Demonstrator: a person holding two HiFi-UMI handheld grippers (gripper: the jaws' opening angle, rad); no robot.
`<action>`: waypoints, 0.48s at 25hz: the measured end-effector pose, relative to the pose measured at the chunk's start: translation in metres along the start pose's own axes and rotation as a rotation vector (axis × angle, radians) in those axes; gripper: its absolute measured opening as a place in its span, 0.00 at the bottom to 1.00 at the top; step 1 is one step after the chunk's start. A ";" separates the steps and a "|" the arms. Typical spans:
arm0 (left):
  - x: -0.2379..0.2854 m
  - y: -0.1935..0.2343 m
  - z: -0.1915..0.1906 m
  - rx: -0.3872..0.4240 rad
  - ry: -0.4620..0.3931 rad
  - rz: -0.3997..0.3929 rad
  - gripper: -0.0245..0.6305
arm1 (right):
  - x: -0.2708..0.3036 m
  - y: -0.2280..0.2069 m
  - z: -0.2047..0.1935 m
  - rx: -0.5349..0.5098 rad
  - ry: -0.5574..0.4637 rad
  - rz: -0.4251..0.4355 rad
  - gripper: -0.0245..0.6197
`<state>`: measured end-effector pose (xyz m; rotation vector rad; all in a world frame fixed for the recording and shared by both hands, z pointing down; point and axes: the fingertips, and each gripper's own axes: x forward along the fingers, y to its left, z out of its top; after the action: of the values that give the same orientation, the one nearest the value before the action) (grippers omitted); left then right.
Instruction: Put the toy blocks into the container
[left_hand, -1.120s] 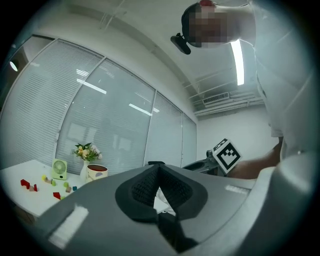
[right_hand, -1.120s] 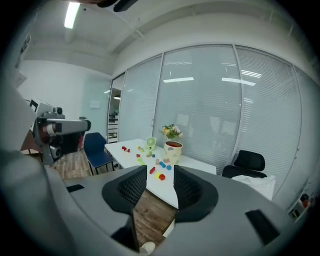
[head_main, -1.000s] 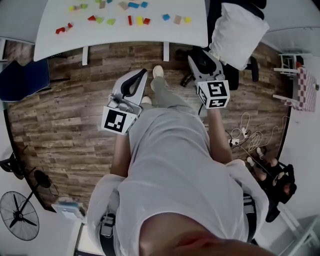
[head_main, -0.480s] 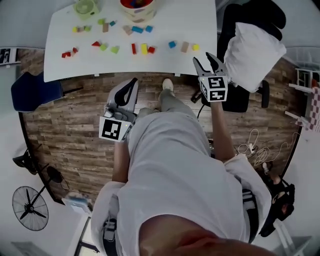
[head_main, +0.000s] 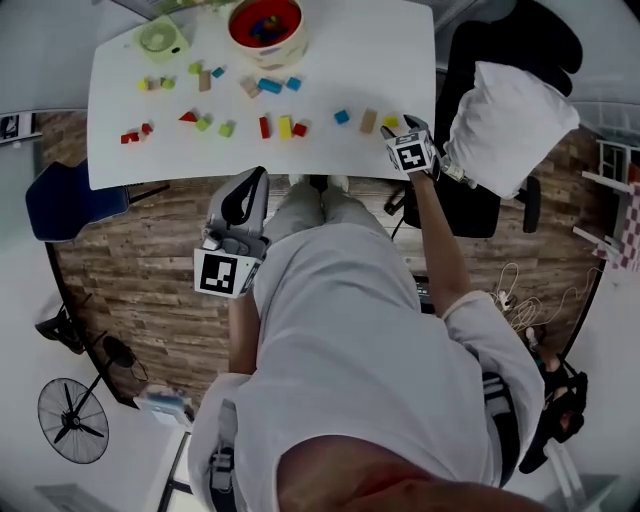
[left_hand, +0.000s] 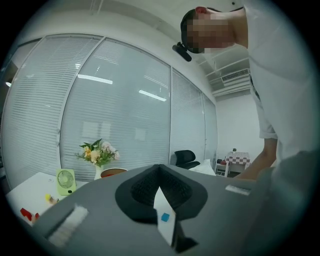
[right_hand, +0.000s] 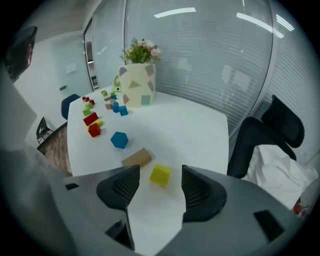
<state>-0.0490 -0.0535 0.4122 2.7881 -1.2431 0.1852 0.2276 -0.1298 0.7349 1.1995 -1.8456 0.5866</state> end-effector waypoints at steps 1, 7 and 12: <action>0.004 0.007 0.000 0.003 -0.002 -0.003 0.04 | 0.008 -0.003 -0.001 0.003 0.011 0.007 0.45; 0.025 0.034 0.009 0.002 -0.019 -0.058 0.04 | 0.030 0.002 -0.014 -0.005 0.104 0.036 0.26; 0.033 0.052 0.017 0.004 -0.048 -0.073 0.04 | 0.022 0.001 -0.004 0.042 0.054 0.033 0.25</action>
<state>-0.0642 -0.1145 0.4019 2.8521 -1.1497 0.1160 0.2237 -0.1380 0.7559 1.1714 -1.8191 0.6722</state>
